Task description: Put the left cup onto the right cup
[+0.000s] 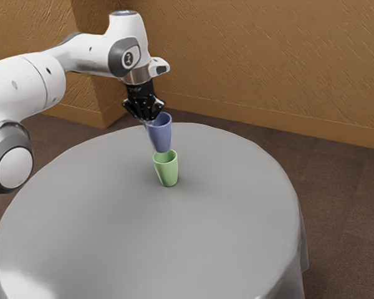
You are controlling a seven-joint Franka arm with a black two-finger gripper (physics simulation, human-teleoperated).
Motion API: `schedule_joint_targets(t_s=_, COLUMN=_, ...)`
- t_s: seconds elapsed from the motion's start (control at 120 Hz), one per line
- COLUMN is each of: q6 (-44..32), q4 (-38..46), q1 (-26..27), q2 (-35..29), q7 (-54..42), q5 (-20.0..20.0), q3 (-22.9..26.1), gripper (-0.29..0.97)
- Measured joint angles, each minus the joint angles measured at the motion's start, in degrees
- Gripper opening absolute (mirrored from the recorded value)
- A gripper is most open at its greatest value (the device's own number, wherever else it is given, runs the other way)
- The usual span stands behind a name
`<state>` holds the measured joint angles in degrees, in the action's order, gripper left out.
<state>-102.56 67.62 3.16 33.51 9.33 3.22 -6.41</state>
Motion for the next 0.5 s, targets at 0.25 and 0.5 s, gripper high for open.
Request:
schedule_joint_targets(t_s=0.25, q6=-0.3, q4=-0.9, q1=-0.1, q2=1.4, q7=0.0, q5=0.0, q3=-0.1, gripper=-0.11)
schedule_joint_targets(t_s=0.5, q6=-0.6, q4=-1.2, q1=-0.6, q2=2.1, q7=-0.1, q5=0.0, q3=-0.1, gripper=-0.11)
